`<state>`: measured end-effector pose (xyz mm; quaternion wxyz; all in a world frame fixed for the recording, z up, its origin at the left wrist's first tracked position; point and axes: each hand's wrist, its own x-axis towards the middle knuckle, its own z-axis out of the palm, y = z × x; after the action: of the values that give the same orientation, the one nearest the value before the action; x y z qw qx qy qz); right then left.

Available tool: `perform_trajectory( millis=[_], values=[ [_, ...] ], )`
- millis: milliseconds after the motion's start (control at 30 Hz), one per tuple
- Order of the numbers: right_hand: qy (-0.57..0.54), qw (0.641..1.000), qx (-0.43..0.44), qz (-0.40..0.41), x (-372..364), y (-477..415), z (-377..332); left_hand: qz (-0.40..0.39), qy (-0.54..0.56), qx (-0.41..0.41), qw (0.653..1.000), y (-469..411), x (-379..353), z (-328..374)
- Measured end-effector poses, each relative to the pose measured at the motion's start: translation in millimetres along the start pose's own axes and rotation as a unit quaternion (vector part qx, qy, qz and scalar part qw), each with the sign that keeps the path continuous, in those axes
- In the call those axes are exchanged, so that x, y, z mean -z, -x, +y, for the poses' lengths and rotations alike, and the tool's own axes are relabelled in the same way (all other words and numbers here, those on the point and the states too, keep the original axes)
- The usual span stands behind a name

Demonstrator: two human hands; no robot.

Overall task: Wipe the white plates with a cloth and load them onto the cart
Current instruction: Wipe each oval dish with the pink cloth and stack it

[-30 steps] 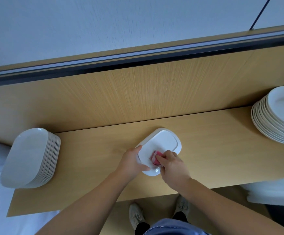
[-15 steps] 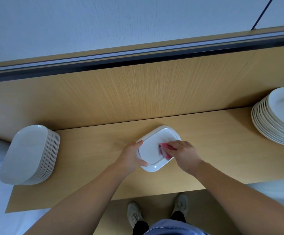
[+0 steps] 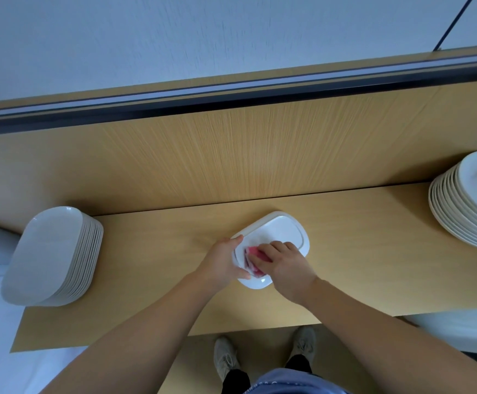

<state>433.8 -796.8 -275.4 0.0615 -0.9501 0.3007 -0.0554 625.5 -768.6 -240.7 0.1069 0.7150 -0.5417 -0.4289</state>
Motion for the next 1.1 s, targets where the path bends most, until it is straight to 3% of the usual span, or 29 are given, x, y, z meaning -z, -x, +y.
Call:
perform_trajectory(
  millis=[333, 800, 967, 1100],
  values=[
    [0.021, 0.998, 0.009, -0.051, 5, -16, 15, -0.008, -0.004, -0.011, 1.000, -1, -3, 5],
    [0.079, 0.970, -0.207, -0.103, 34, -18, 77, -0.008, 0.024, 0.021, 0.999, 2, -4, 12],
    [0.025, 0.975, -0.214, -0.053, 40, 0, 87, 0.002, 0.097, 0.019, 0.995, 2, 3, 21],
    [-0.002, 0.985, -0.173, -0.012, 52, -4, 89, 0.055, 0.138, 0.083, 0.986, 5, 6, 37]
  ],
)
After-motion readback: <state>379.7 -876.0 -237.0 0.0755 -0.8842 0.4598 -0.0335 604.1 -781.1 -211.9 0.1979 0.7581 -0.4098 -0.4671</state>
